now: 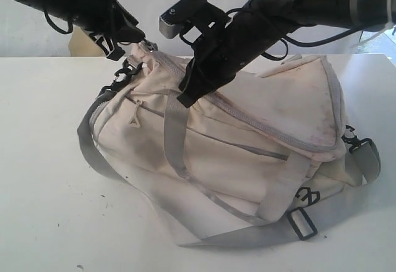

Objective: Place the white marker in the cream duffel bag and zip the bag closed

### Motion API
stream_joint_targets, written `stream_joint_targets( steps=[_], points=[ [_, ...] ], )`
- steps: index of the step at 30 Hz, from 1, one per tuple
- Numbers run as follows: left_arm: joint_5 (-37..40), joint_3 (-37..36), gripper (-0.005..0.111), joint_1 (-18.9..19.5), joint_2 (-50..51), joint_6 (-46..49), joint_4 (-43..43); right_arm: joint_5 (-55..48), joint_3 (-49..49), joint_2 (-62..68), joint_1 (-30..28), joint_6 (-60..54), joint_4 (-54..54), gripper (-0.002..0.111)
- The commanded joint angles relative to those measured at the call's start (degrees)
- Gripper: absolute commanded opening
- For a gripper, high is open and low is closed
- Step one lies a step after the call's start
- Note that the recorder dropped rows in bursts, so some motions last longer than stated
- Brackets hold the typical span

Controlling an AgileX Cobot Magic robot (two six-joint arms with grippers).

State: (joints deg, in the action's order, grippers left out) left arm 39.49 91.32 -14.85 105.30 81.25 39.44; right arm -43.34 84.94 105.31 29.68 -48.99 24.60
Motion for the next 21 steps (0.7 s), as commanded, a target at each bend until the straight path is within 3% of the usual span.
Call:
stream_joint_targets(
  steps=[1,5,10,17,21],
  points=[
    [-22.3,2.0,0.0,3.1,-1.2,-0.3,-2.2,-13.0,-1.7,0.1,-0.4,0.3,-6.5,0.0],
    [-20.6,2.0,0.0,2.4,-1.2,-0.1,0.4,-13.0,-1.7,0.1,-0.4,-0.2,-6.5,0.0],
    [-10.0,2.0,0.0,2.1,-1.2,1.0,1.0,-13.0,-1.7,0.1,-0.4,-2.7,-6.5,0.0],
    [-5.1,2.0,0.0,2.1,-0.9,-1.1,9.3,-11.8,-1.7,0.1,1.4,-5.0,-4.8,0.0],
    [-7.2,2.0,0.0,2.1,-0.5,1.1,5.3,-13.1,-1.7,0.1,2.0,-5.2,-5.1,0.0]
  ],
)
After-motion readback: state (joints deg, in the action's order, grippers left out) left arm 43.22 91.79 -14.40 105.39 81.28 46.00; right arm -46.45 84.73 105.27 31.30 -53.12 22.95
